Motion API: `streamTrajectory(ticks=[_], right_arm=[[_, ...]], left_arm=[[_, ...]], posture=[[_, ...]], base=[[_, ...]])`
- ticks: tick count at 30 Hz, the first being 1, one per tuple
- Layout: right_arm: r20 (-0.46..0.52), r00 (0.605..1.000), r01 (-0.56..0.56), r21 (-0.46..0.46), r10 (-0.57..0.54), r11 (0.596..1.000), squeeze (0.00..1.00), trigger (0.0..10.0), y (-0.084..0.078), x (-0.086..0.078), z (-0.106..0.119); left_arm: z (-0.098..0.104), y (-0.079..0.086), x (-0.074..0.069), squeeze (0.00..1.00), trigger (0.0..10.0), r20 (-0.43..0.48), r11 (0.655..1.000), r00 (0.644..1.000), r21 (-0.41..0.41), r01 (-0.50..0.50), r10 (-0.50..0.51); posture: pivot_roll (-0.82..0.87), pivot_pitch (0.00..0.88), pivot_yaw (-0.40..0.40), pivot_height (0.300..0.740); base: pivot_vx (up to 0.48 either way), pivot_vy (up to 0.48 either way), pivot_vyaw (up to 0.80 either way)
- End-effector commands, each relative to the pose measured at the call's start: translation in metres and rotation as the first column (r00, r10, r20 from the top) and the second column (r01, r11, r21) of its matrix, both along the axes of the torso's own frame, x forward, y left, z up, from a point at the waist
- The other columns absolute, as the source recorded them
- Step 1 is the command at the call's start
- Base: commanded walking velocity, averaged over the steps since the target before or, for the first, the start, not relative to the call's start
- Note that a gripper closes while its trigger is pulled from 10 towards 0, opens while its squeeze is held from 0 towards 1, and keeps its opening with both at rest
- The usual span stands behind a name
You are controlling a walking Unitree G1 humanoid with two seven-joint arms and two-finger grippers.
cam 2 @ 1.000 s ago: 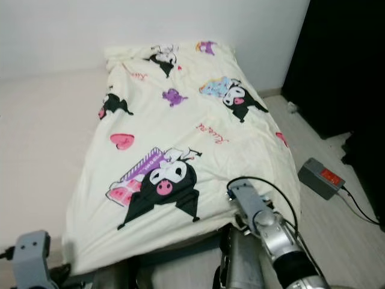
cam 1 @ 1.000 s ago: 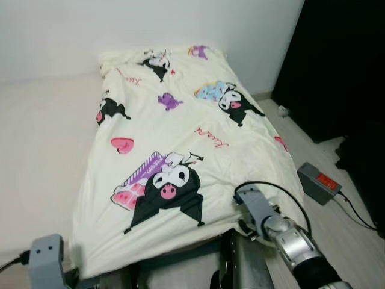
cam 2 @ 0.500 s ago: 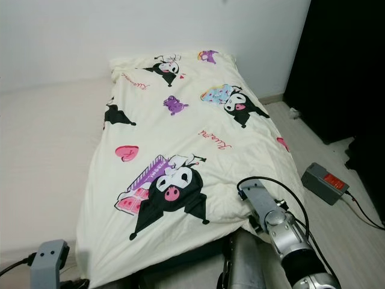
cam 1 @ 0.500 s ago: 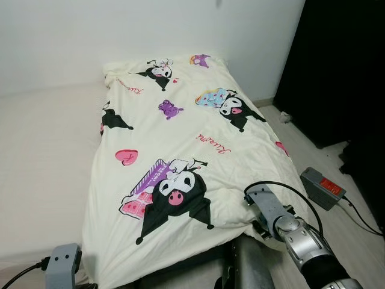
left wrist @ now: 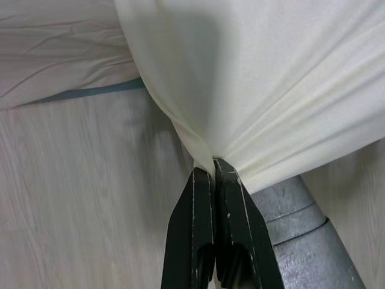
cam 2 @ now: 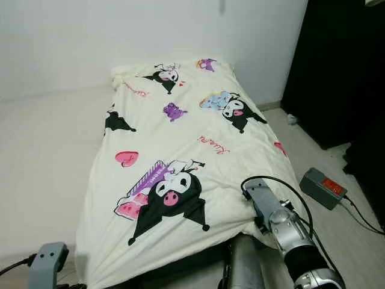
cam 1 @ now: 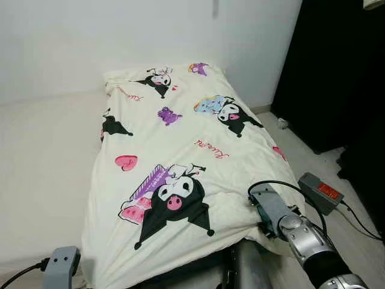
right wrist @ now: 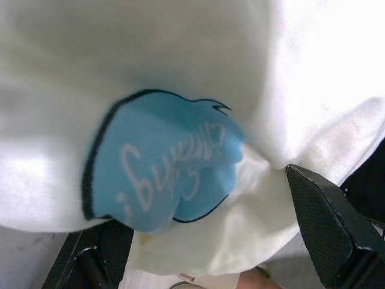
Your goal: Clean up the room
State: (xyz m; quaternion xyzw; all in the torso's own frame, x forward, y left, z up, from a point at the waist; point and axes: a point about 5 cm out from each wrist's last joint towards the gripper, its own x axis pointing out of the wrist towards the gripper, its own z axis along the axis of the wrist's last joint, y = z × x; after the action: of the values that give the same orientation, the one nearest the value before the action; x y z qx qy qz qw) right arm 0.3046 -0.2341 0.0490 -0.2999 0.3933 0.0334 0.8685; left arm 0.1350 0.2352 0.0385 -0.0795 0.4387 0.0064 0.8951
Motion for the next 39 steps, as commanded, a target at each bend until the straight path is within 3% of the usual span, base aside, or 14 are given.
streamTrajectory(ticks=[1, 8, 9, 10, 20, 21, 25, 26, 28, 29, 32, 33, 36, 39], right_arm=[[-0.02, 1.0, 0.014, -0.044, -0.015, 0.999, 0.0, 10.0, -0.01, -0.002, 0.001], [-0.041, 0.999, 0.016, -0.092, -0.02, 0.996, 0.0, 10.0, -0.02, -0.004, 0.001], [-0.037, 0.999, 0.014, -0.087, -0.017, 0.996, 0.0, 10.0, -0.019, -0.003, 0.001], [-0.028, 1.0, 0.012, -0.079, -0.014, 0.997, 0.0, 10.0, -0.018, -0.002, 0.002], [0.009, 1.0, -0.002, -0.033, 0.002, 0.999, 0.0, 10.0, -0.011, 0.002, 0.004], [0.014, 1.0, -0.009, -0.011, 0.009, 1.0, 0.51, 10.0, -0.008, 0.003, 0.004], [0.001, 1.0, -0.014, -0.005, 0.014, 1.0, 0.55, 10.0, -0.008, 0.002, 0.004], [-0.001, 1.0, -0.017, -0.009, 0.017, 1.0, 0.64, 10.0, -0.008, 0.003, 0.004], [-0.002, 1.0, -0.018, -0.009, 0.018, 1.0, 0.64, 10.0, -0.009, 0.003, 0.004], [-0.002, 1.0, -0.018, -0.009, 0.018, 1.0, 0.79, 10.0, -0.009, 0.004, 0.004], [-0.002, 1.0, -0.018, -0.007, 0.018, 1.0, 0.82, 10.0, -0.009, 0.004, 0.004], [-0.002, 1.0, -0.018, -0.006, 0.018, 1.0, 0.82, 10.0, -0.01, 0.004, 0.004], [-0.001, 1.0, -0.025, 0.002, 0.025, 1.0, 0.98, 10.0, -0.009, 0.005, 0.004], [0.065, 0.998, -0.029, 0.052, 0.026, 0.998, 1.0, 10.0, -0.006, 0.011, 0.012]], left_arm=[[-0.013, 0.012, -0.023, 0.0, 0.0, -0.135, 0.999, 0.991, 0.046, -0.007, 0.014], [-0.015, 0.014, -0.029, 0.0, 0.0, -0.161, 0.999, 0.987, 0.045, 0.028, -0.02], [-0.015, 0.014, -0.026, 0.0, 3.5, -0.154, 0.998, 0.987, 0.051, 0.044, -0.035], [-0.014, 0.013, -0.02, 0.0, 10.0, -0.138, 0.996, 0.989, 0.06, 0.062, -0.053], [-0.006, 0.013, 0.012, 0.0, 10.0, -0.037, 0.983, 0.994, 0.149, 0.104, -0.1], [-0.002, 0.019, 0.018, 0.96, 10.0, -0.027, 0.978, 0.994, 0.182, 0.106, -0.103], [0.002, 0.028, 0.021, 1.0, 10.0, -0.038, 0.965, 0.992, 0.228, 0.126, -0.12], [0.004, 0.035, 0.021, 1.0, 10.0, -0.052, 0.954, 0.988, 0.258, 0.151, -0.143], [0.005, 0.037, 0.021, 1.0, 10.0, -0.057, 0.95, 0.987, 0.267, 0.16, -0.15], [0.009, 0.043, 0.021, 1.0, 10.0, -0.077, 0.93, 0.979, 0.306, 0.201, -0.186], [0.013, 0.046, 0.02, 1.0, 10.0, -0.107, 0.903, 0.965, 0.341, 0.263, -0.241], [0.016, 0.048, 0.019, 1.0, 10.0, -0.131, 0.88, 0.952, 0.362, 0.307, -0.278], [0.027, 0.059, 0.013, 1.0, 10.0, -0.279, 0.742, 0.859, 0.433, 0.511, -0.429], [0.042, 0.068, 0.024, 1.0, 10.0, -0.276, 0.692, 0.855, 0.504, 0.518, -0.439]], posture=[[0.03, 0.078, 0.04, 0.55], [0.03, 0.078, 0.039, 0.55], [0.02, 0.077, 0.037, 0.55], [0.02, 0.075, 0.035, 0.55], [0.01, 0.066, 0.029, 0.55], [0.0, 0.064, 0.027, 0.55], [0.0, 0.06, 0.024, 0.55], [0.0, 0.057, 0.022, 0.55], [0.0, 0.057, 0.022, 0.55], [0.0, 0.053, 0.02, 0.55], [0.0, 0.052, 0.019, 0.55], [0.0, 0.052, 0.019, 0.55], [0.0, 0.048, 0.014, 0.55], [0.0, 0.045, 0.01, 0.55]], base=[[0.0, 0.0, 0.0], [0.0, 0.0, 0.0], [0.0, 0.0, 0.0], [0.0, 0.0, 0.0], [0.0, 0.0, 0.0], [0.0, 0.0, 0.0], [0.0, 0.0, 0.0], [0.0, 0.0, 0.0], [0.0, 0.0, 0.0], [0.0, 0.0, 0.0], [0.0, 0.0, 0.0], [0.0, 0.0, 0.0], [0.0, 0.0, 0.0], [0.0, 0.0, 0.0]])
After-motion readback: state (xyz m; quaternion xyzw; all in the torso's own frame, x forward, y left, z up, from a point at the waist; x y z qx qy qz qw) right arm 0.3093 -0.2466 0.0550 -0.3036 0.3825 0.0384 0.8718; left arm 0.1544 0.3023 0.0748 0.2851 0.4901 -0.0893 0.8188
